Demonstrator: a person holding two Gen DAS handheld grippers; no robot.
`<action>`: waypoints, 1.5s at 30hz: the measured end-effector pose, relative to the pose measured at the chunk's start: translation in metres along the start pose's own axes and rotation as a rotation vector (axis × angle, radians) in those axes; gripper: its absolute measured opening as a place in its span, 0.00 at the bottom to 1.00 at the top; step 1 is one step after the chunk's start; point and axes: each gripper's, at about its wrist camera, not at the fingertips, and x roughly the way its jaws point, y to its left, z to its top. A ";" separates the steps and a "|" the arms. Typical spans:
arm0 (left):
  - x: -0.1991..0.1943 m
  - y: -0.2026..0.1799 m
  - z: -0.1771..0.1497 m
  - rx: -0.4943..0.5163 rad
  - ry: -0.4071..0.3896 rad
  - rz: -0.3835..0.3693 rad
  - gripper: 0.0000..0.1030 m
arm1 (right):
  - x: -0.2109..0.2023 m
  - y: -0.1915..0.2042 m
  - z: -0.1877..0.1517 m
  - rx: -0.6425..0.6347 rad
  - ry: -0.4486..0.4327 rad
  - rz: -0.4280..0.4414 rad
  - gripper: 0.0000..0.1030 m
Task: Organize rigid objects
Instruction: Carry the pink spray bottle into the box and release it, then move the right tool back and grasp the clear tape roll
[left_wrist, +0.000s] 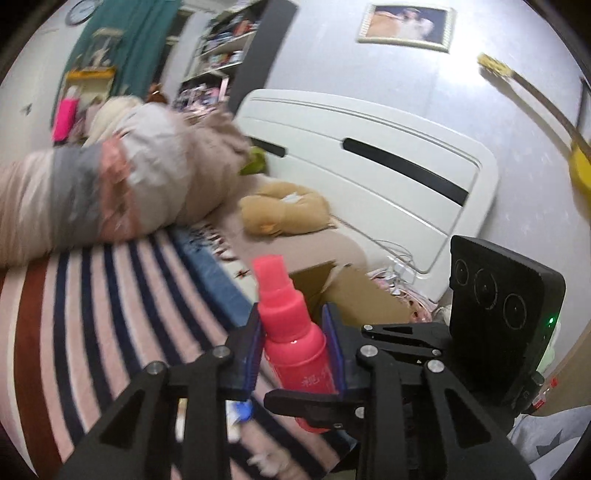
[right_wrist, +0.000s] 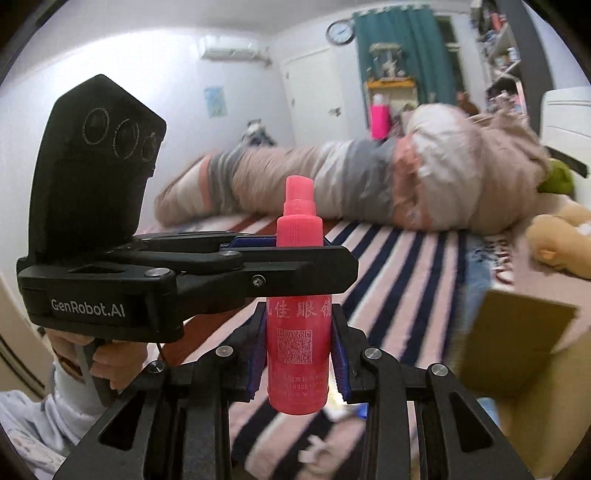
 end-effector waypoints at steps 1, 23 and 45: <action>0.007 -0.009 0.004 0.021 0.005 0.000 0.27 | -0.010 -0.009 -0.002 0.008 -0.019 -0.010 0.26; 0.139 -0.063 -0.011 0.136 0.306 0.109 0.36 | 0.002 -0.119 -0.076 0.240 0.220 -0.075 0.27; -0.004 0.030 -0.039 -0.007 0.091 0.303 0.72 | -0.028 0.004 -0.037 0.039 0.007 -0.046 0.44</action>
